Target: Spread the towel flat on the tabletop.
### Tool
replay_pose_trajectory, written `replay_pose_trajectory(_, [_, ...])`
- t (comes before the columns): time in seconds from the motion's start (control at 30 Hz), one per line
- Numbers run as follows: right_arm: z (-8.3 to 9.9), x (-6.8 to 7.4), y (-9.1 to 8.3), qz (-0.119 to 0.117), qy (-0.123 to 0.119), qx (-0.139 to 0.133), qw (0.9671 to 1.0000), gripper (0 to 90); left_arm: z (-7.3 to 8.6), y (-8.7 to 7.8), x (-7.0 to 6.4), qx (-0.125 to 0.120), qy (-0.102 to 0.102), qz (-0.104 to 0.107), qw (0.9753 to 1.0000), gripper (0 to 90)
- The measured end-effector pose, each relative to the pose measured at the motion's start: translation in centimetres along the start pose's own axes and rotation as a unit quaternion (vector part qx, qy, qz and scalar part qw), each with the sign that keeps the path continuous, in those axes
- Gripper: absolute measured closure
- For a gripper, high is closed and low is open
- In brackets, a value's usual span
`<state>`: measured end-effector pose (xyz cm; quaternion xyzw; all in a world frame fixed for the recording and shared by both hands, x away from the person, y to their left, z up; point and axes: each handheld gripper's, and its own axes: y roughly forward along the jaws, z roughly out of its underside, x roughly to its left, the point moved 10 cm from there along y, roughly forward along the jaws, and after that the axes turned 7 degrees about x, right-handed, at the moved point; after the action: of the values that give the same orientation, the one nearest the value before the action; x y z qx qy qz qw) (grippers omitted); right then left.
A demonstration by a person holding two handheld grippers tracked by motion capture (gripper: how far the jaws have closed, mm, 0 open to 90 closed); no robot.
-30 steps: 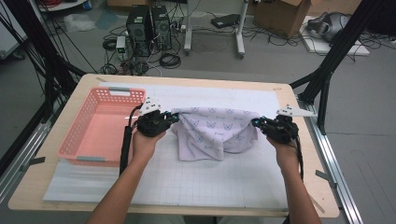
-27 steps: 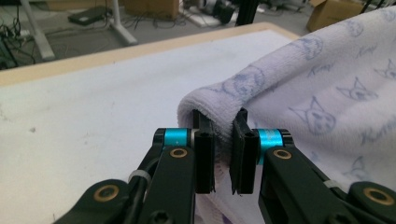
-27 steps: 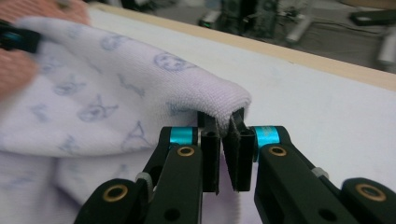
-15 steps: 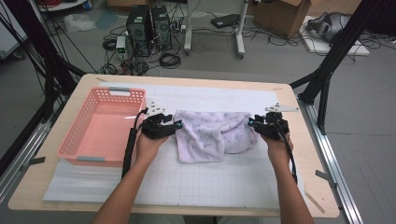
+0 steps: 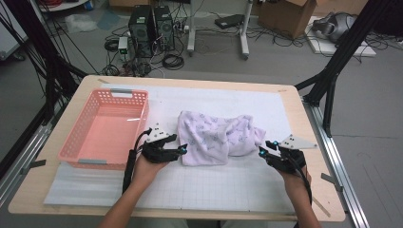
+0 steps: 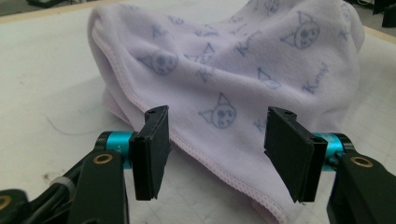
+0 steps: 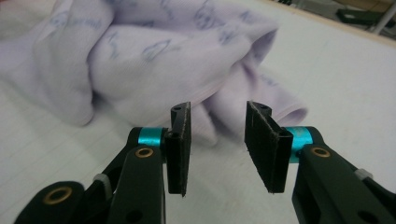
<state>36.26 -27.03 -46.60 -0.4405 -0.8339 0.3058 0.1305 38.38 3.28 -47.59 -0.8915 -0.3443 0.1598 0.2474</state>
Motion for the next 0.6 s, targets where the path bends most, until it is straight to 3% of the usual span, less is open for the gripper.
replay_pose_trajectory(0.23, [1.8,2.2,1.9,-0.039,-0.012,0.024,0.9989,59.3,1.8,0.8,-1.2,0.036,0.006,0.020,0.9991,40.4])
replay_pose_trajectory(0.37, [1.5,3.7,3.3,-0.058,-0.012,0.039,0.9975,51.7,2.0,1.6,-1.7,0.047,0.001,0.028,0.9985,40.3])
replay_pose_trajectory(0.47, [0.9,4.2,4.3,-0.057,-0.001,0.042,0.9975,48.7,2.1,2.3,-2.1,0.060,0.002,0.026,0.9978,39.8])
replay_pose_trajectory(0.53, [0.5,4.3,5.0,-0.053,0.004,0.046,0.9975,48.9,2.4,2.9,-2.3,0.085,0.014,0.015,0.9962,40.2])
replay_pose_trajectory(0.6, [0.3,4.2,5.5,-0.054,0.025,0.046,0.9972,53.9,2.6,3.2,-2.4,0.098,0.029,0.003,0.9947,42.6])
